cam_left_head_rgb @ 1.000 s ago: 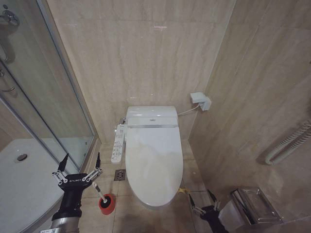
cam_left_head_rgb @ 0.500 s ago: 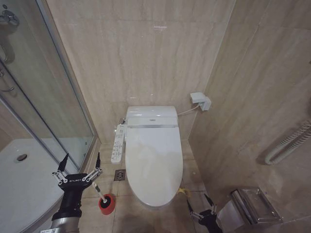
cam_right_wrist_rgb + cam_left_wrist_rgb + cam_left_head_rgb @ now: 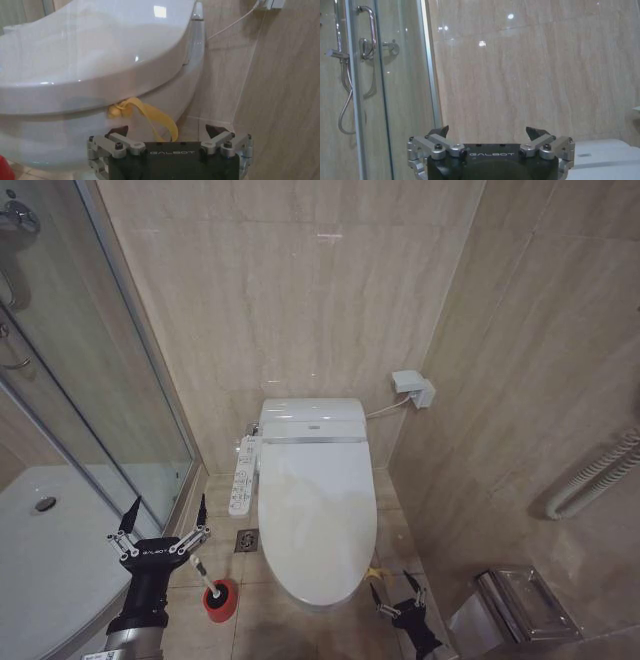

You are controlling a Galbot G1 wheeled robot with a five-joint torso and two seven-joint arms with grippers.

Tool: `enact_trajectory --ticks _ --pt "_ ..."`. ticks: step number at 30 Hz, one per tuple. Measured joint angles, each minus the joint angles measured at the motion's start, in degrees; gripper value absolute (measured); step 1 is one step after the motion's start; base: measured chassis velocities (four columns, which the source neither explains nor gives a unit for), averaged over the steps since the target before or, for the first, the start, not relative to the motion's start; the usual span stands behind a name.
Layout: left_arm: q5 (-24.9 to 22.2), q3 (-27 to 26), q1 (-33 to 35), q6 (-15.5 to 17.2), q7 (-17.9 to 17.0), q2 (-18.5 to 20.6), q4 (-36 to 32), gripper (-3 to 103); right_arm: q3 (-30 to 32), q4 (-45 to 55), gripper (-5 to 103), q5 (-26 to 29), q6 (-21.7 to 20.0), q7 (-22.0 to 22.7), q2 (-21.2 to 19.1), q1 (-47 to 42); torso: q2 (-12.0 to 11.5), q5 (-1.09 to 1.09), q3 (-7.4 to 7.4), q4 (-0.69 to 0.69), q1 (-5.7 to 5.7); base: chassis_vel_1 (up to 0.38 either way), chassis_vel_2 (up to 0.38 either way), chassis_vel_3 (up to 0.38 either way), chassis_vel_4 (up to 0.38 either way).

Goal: Open the toilet lid, clean the toilet bowl with a toilet brush, close the toilet lid, and flush.

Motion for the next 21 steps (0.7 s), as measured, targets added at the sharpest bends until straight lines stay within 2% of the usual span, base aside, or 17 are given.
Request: enact_trajectory --ticks 16,17,21 --pt "0.0 0.0 0.0 0.0 0.0 0.0 0.0 100 0.22 -3.06 97 -0.18 0.72 -0.66 -0.69 3.74 0.0 0.0 0.0 0.0 0.0 0.0 0.0 0.0 0.0" --pt "0.0 0.0 0.0 0.0 0.0 0.0 0.0 100 0.25 -3.14 71 -0.16 0.79 -0.66 -0.74 3.79 0.0 0.0 0.0 0.0 0.0 0.0 0.0 0.0 0.0" --pt "0.0 0.0 0.0 0.0 0.0 0.0 0.0 100 0.37 -3.25 71 0.04 0.95 -0.65 -0.9 3.8 0.0 0.01 0.0 0.0 0.0 0.0 0.0 0.0 0.0"
